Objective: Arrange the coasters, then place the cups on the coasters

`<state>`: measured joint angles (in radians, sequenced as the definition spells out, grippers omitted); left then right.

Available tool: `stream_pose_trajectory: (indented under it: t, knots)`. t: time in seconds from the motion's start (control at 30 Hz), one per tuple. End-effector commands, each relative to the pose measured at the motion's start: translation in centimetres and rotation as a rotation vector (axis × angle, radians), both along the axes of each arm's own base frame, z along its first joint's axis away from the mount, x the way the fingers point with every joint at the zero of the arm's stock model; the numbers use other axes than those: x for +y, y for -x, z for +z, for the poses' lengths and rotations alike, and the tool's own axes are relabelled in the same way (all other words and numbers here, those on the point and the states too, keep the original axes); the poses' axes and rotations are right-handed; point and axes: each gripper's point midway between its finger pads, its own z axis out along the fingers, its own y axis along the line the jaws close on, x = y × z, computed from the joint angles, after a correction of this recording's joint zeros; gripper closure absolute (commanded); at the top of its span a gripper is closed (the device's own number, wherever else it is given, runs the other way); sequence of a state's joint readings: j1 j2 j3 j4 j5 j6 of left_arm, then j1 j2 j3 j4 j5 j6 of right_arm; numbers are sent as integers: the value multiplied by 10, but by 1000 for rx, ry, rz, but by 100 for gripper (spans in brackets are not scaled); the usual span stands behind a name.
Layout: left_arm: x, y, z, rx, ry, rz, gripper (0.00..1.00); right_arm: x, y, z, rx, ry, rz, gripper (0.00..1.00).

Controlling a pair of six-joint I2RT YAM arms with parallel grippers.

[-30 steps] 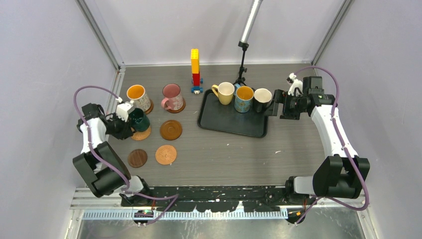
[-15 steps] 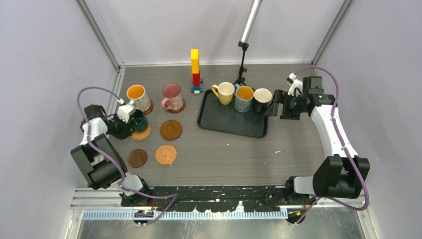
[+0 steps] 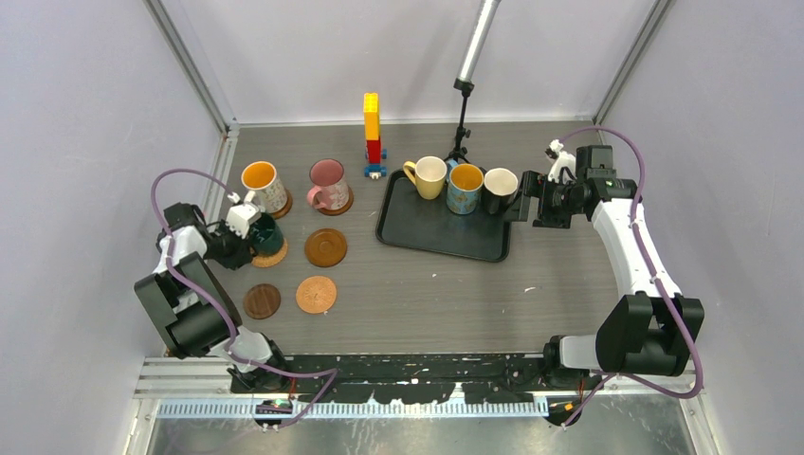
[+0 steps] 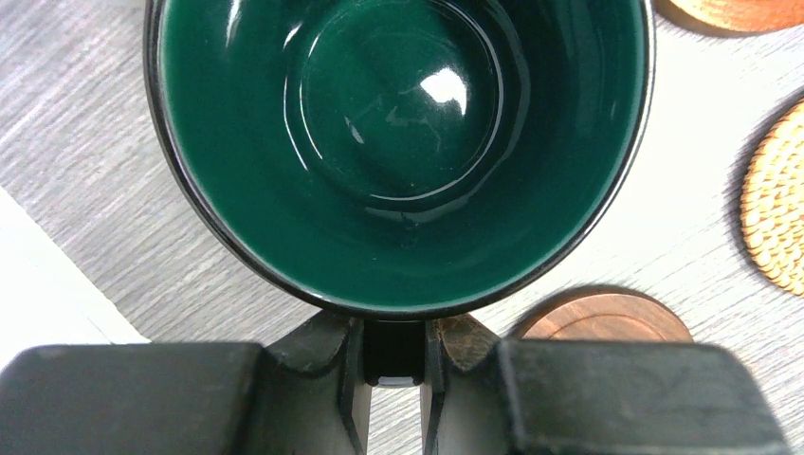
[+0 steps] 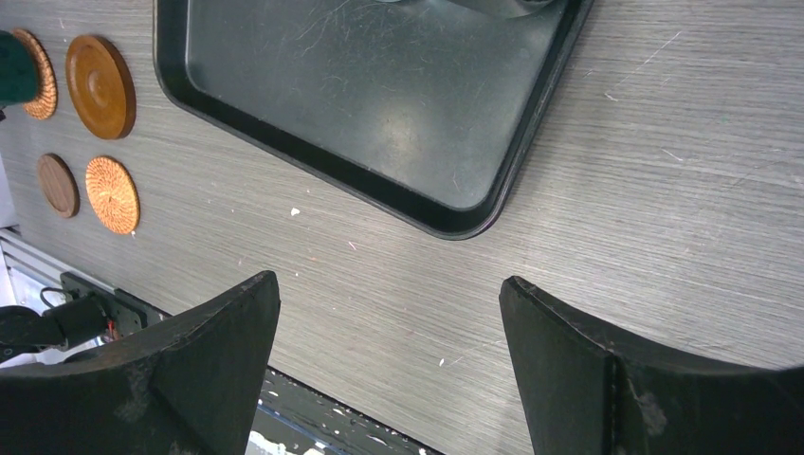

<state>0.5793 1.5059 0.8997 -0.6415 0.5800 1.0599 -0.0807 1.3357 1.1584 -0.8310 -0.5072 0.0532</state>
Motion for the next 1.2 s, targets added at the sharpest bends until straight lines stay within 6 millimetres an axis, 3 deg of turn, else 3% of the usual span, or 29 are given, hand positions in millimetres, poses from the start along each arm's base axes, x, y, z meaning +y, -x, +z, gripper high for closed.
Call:
stream_pose_trajectory:
  t: [0.0, 0.07, 0.2, 0.3, 0.4, 0.53, 0.77, 0.87, 1.17]
  knots:
    - [11, -10, -1, -64, -50, -26, 97, 2, -8, 14, -55, 6, 18, 10]
    - [12, -8, -3, -56, -54, -29, 91, 1, -9, 13, -53, 8, 17, 10]
    - [12, -4, 0, -58, -74, -48, 64, 2, -9, 13, -54, 7, 16, 10]
    - [14, 1, 5, -44, -87, -62, 49, 2, -10, 13, -56, 7, 18, 10]
    - [14, 13, 11, -5, -76, -89, 30, 2, -10, 13, -57, 7, 18, 10]
    - [9, 33, 27, 49, -48, -170, 12, 3, -11, 13, -56, 6, 21, 10]
    - [-7, 35, 97, 35, -17, -262, 7, 4, -12, 14, -61, 5, 30, 10]
    - [-26, 24, 124, 36, -11, -295, 7, 5, -14, 16, -65, 4, 33, 10]
    - [-138, -26, 176, -50, -12, -529, 8, 5, -21, 19, -78, 7, 50, 10]
